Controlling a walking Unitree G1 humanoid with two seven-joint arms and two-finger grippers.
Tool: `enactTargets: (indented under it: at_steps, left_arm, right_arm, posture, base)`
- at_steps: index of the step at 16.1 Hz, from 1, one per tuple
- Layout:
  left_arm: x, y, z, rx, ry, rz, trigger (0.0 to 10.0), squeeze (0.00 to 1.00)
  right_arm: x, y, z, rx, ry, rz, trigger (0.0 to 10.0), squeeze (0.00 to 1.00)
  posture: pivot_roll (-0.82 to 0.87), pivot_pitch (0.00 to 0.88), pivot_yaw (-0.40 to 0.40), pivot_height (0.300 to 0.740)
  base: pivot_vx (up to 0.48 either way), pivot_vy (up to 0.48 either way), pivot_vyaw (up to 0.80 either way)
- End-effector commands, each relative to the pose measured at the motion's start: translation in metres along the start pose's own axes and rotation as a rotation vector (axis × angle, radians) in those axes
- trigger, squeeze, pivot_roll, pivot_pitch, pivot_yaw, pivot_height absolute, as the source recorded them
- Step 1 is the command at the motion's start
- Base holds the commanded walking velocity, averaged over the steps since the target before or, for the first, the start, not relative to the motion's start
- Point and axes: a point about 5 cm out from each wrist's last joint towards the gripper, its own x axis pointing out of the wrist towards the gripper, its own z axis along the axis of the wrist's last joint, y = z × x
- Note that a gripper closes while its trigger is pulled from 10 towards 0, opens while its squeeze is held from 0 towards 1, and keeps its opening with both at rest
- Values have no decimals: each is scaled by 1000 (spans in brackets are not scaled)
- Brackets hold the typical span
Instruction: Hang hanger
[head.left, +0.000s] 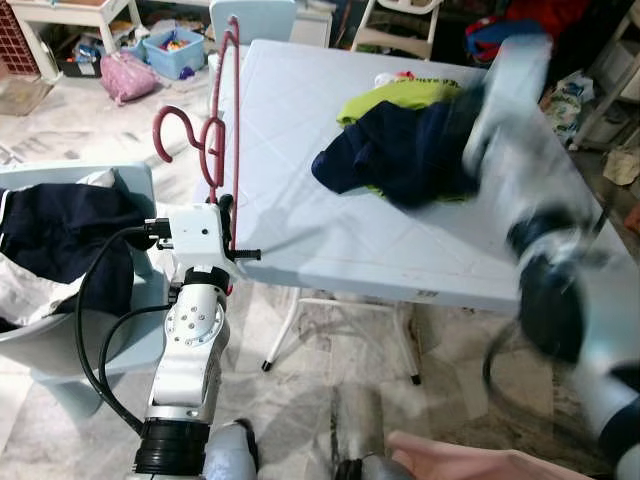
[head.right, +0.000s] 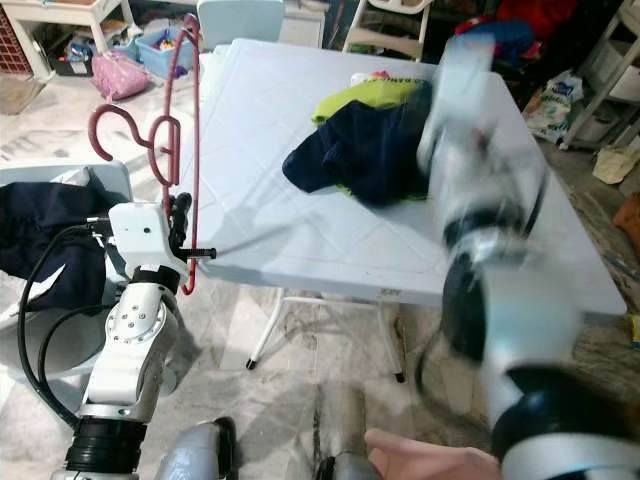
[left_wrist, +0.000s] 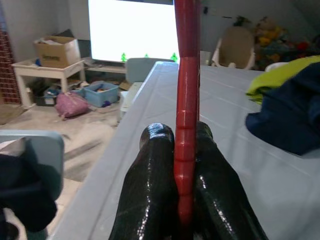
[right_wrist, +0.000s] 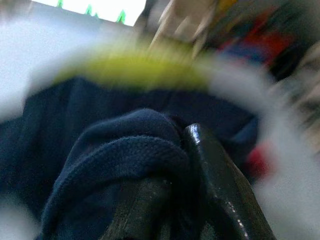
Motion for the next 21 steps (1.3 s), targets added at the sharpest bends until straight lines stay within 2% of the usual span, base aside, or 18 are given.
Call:
enactTargets:
  at_steps: [1,2,5,7,8,9,10,11,14,16,18,19,20,21]
  left_arm:
    - [0,-8,-2,-4,20,-47,10000,0]
    - [0,-10,-2,-8,21,-62,10000,0]
    - [2,-12,-1,-10,25,-88,10000,0]
    - [1,-14,-3,-12,38,-125,10000,0]
    - [-1,-15,-5,-12,45,-136,10000,0]
    - [-2,-15,-5,-11,47,-141,10000,0]
    - [-3,-17,-6,-5,51,-154,10000,0]
    - [-4,-18,-7,-2,55,-163,10000,0]
    - [-4,-19,-8,1,60,-173,10000,0]
    - [0,-18,-7,2,67,-181,10000,0]
    - [1,-18,-8,5,71,-173,10000,0]
    - [0,-19,-9,7,77,-169,10000,0]
    - [-1,-21,-10,3,82,-176,10000,0]
    - [-1,-22,-10,3,82,-178,10000,0]
  right_arm:
    - [-5,13,-32,-81,123,113,10000,1000]
    - [-8,16,-47,-106,172,154,10000,1000]
    - [-11,14,-56,-150,166,194,10000,1000]
    - [-14,4,-60,-201,144,205,10000,1000]
    - [-17,-8,-59,-208,75,165,10000,1000]
    - [-19,-13,-57,-187,21,141,10000,1000]
    - [-25,-22,-56,-124,-93,83,10000,1000]
    - [-33,-26,-60,-121,-160,44,10000,1000]
    - [-44,-30,-72,-112,-201,-12,10000,1000]
    - [-63,-33,-89,-17,-230,-54,10000,1000]
    - [-71,-27,-98,-19,-223,-23,10000,1000]
    - [-75,-21,-107,-19,-179,17,10000,1000]
    - [-79,-14,-122,-32,-83,88,10000,1000]
    - [-79,-15,-122,-12,-94,83,10000,1000]
  posture:
    - [75,51,-59,740]
    - [72,53,-51,740]
    - [62,55,-30,740]
    - [54,55,-23,740]
    - [46,58,-19,740]
    - [44,59,-16,740]
    - [42,61,-13,740]
    - [38,60,-6,740]
    - [34,58,12,740]
    - [27,56,14,740]
    - [22,57,14,740]
    - [21,56,17,740]
    - [17,58,23,740]
    - [17,58,23,740]
  base:
    - [0,0,0]
    - [0,0,0]
    - [0,0,0]
    - [0,0,0]
    - [0,0,0]
    - [0,0,0]
    - [0,0,0]
    - [0,0,0]
    - [0,0,0]
    - [0,0,0]
    - [0,0,0]
    - [0,0,0]
    - [0,0,0]
    - [0,0,0]
